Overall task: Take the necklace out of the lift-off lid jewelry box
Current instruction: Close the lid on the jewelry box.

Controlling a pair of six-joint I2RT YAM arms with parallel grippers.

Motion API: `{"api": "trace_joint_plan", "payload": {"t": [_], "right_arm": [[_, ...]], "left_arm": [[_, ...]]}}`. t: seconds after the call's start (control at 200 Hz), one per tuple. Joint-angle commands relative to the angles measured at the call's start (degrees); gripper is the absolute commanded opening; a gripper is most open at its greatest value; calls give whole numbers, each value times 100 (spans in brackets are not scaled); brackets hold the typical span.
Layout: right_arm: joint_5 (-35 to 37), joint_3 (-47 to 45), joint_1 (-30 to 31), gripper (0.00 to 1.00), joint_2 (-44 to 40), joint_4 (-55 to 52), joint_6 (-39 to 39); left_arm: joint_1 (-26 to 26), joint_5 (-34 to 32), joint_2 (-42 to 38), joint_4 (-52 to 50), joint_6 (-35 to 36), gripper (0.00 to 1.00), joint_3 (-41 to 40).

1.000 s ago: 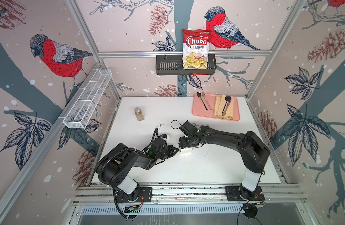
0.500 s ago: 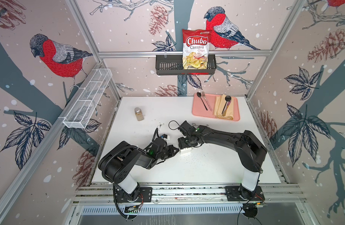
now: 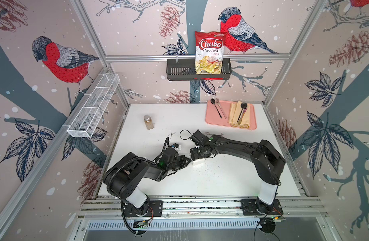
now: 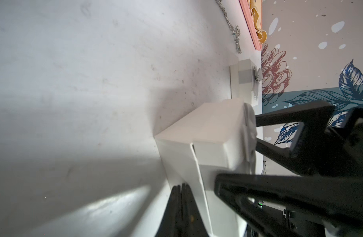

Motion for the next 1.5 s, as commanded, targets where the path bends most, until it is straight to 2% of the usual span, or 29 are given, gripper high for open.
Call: {"api": "trace_joint_plan", "payload": {"t": [0.0, 0.235, 0.585, 0.895, 1.496], "right_arm": [[-216, -68, -25, 71, -63, 82, 6], [-244, -78, -41, 71, -127, 119, 7], [-339, -173, -50, 71, -184, 230, -3], [-494, -205, -41, 71, -158, 344, -20], [-771, -149, -78, 71, -60, 411, 139]], "left_arm": [[33, -1, -176, 51, 95, 11, -31], [131, -28, -369, -9, 145, 11, -90], [139, 6, -110, 238, 130, 7, -29], [143, 109, 252, 858, -45, 6, -81], [139, 185, 440, 971, -54, 5, 33]]}}
